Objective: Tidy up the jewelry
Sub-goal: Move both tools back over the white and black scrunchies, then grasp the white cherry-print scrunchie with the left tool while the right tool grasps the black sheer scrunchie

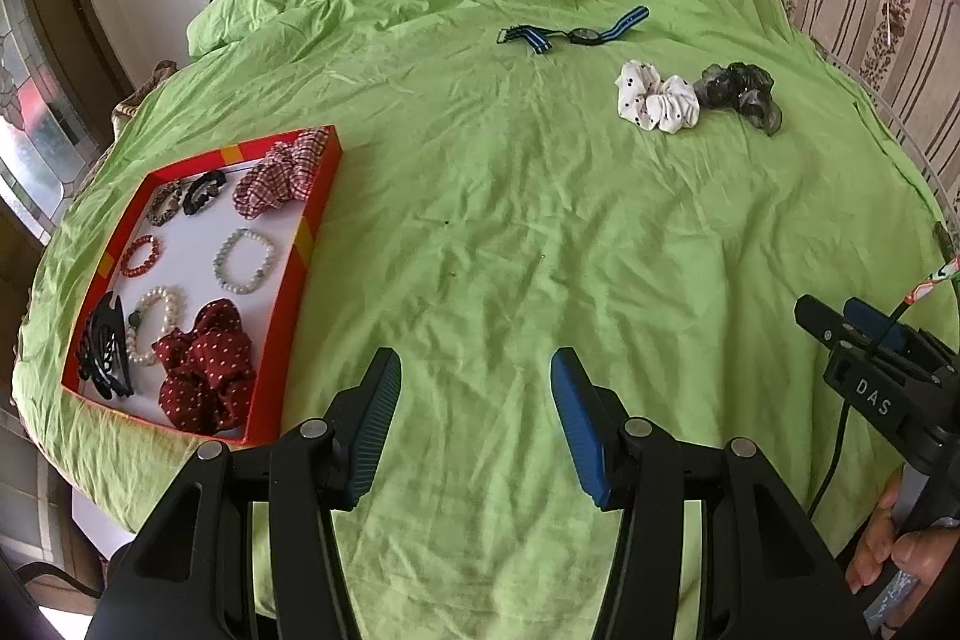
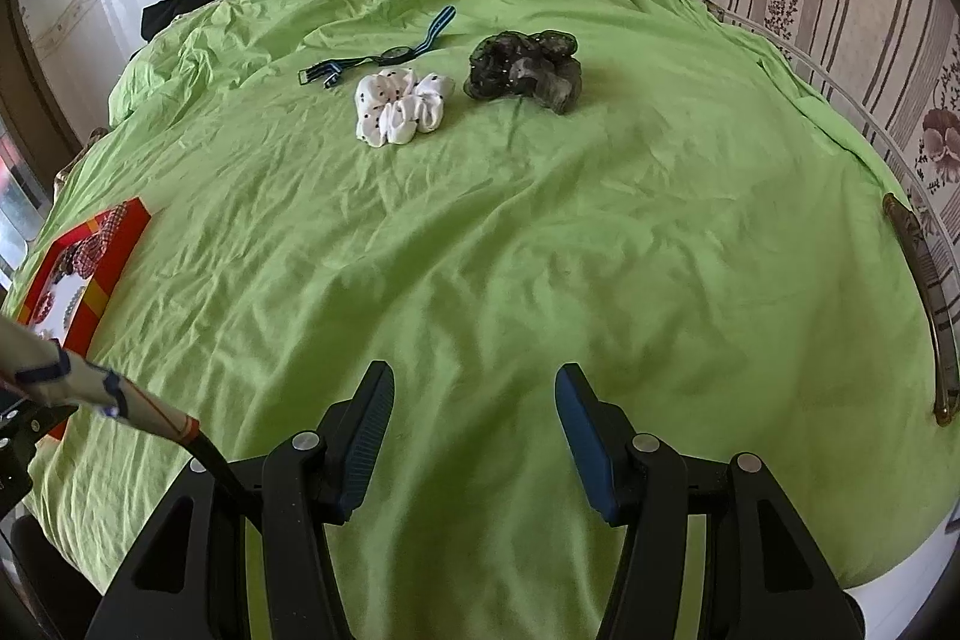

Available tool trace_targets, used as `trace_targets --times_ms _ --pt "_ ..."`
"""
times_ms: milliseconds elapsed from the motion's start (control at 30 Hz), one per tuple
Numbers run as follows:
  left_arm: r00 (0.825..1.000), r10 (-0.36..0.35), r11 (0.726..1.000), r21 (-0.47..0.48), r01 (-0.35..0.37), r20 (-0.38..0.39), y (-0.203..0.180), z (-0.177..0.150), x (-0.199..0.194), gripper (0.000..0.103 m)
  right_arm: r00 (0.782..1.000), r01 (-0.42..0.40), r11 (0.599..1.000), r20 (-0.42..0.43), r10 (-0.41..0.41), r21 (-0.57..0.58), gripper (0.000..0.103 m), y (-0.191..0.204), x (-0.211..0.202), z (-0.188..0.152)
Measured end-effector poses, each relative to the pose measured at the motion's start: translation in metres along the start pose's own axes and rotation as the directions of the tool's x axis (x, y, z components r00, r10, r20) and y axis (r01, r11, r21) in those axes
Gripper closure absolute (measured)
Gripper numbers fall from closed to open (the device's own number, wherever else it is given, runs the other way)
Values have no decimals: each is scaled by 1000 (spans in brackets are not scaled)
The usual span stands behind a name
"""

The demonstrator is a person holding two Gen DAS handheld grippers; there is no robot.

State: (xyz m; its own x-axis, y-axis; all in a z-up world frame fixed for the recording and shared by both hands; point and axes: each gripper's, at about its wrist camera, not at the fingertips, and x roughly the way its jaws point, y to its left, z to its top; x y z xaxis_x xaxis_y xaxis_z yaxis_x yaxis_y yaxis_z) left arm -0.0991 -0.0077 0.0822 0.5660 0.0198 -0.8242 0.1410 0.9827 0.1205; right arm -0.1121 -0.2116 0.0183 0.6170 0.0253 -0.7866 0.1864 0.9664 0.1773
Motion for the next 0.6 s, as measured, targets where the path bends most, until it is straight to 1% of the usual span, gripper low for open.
trace_targets --times_ms 133,233,333,433,467,533,600 --pt "1000 -19 1000 13 19 -22 -5 13 10 52 1000 8 1000 1 -8 -6 43 -7 5 9" --pt "999 -41 999 35 42 -22 -11 34 16 52 1000 17 1000 13 -17 -8 42 -15 6 23" --pt "995 -92 993 74 94 -23 -22 66 24 52 1000 11 1000 22 -11 8 39 -30 11 45" --pt "986 -162 983 78 165 -45 -36 101 40 52 1000 -2 999 30 1 53 39 -51 18 72" --pt "982 -185 979 79 188 -50 -41 110 46 52 999 -20 997 37 17 73 39 -60 22 86" --pt "970 -234 968 79 238 -64 -53 129 61 52 998 -46 994 51 41 99 39 -73 30 108" --pt "959 -273 958 71 278 -74 -65 146 79 52 996 -72 990 68 64 120 36 -83 39 129"
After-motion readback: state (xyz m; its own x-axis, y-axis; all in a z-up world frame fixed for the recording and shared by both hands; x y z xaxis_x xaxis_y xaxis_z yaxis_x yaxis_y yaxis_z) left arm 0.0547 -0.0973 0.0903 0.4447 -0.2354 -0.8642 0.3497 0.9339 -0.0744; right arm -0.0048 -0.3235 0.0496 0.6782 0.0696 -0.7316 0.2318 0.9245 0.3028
